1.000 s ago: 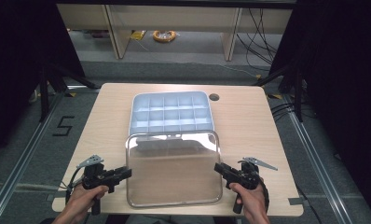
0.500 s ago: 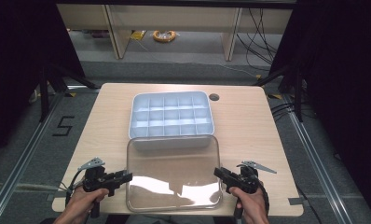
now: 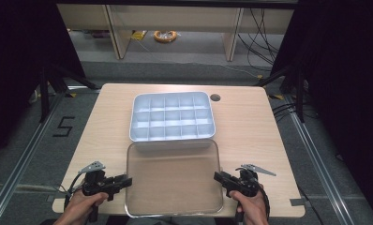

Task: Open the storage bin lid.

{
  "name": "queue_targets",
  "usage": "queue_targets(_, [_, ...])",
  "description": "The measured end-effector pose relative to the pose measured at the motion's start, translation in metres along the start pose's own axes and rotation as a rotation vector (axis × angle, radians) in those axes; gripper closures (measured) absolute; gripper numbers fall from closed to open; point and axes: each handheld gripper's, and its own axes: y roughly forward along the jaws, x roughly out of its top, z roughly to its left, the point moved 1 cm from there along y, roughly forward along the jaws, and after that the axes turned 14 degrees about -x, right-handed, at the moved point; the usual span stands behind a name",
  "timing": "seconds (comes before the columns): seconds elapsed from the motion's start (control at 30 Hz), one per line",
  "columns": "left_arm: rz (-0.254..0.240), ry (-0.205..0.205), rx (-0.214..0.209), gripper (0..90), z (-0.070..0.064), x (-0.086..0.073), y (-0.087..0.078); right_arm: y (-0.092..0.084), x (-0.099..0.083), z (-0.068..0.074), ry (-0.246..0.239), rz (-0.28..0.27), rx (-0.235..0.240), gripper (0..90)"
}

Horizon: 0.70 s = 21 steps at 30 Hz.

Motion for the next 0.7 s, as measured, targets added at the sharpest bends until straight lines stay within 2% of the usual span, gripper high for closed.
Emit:
queue_targets(0.03, [0.001, 0.000, 0.000, 59.7, 0.0006, -0.0004, 0.0008, 0.0010, -0.0005, -0.0007, -0.011, -0.002, -0.007, 63.4])
queue_targets(0.1, [0.020, -0.001, 0.003, 59.2, 0.0016, -0.0011, 0.0013, -0.0006, -0.0008, 0.0009, 0.021, 0.024, -0.009, 63.3])
queue_targets(0.13, [0.023, -0.007, 0.004, 58.9, 0.0021, -0.0015, 0.0019, 0.0009, -0.0014, -0.0008, -0.002, 0.014, -0.013, 63.2])
queue_targets(0.17, [0.024, -0.009, 0.006, 58.8, 0.0027, -0.0020, 0.0023, -0.0001, -0.0013, 0.0001, 0.013, 0.029, -0.007, 63.1])
queue_targets(0.2, [0.023, -0.012, 0.003, 58.7, 0.0029, -0.0023, 0.0030, 0.0018, -0.0013, -0.0031, -0.031, 0.011, -0.010, 62.9])
queue_targets(0.33, [0.032, -0.016, 0.009, 58.4, 0.0035, -0.0024, 0.0035, 0.0030, -0.0018, -0.0028, -0.024, 0.020, -0.016, 62.5])
queue_targets(0.4, [0.039, -0.020, 0.016, 58.4, 0.0043, -0.0032, 0.0045, 0.0050, -0.0027, -0.0047, -0.041, 0.022, -0.023, 62.2])
queue_targets(0.43, [0.047, -0.023, 0.018, 58.4, 0.0049, -0.0034, 0.0047, 0.0034, -0.0033, -0.0004, 0.012, 0.049, -0.017, 61.9])
queue_targets(0.47, [0.048, -0.027, 0.019, 58.4, 0.0051, -0.0037, 0.0048, 0.0061, -0.0033, -0.0047, -0.047, 0.030, -0.025, 61.6])
queue_targets(0.5, [0.050, -0.026, 0.021, 58.4, 0.0053, -0.0037, 0.0049, 0.0072, -0.0038, -0.0052, -0.053, 0.030, -0.031, 61.2])
queue_targets(0.53, [0.050, -0.028, 0.019, 58.5, 0.0056, -0.0038, 0.0051, 0.0065, -0.0037, -0.0035, -0.034, 0.043, -0.025, 61.1])
queue_targets(0.57, [0.053, -0.029, 0.018, 58.5, 0.0060, -0.0038, 0.0053, 0.0080, -0.0043, -0.0050, -0.049, 0.040, -0.031, 61.1])
queue_targets(0.6, [0.053, -0.032, 0.020, 58.4, 0.0060, -0.0038, 0.0058, 0.0070, -0.0050, -0.0022, -0.009, 0.060, -0.034, 61.0])
queue_targets(0.7, [0.059, -0.036, 0.027, 58.2, 0.0061, -0.0035, 0.0061, 0.0061, -0.0047, -0.0010, -0.005, 0.072, -0.032, 60.7])
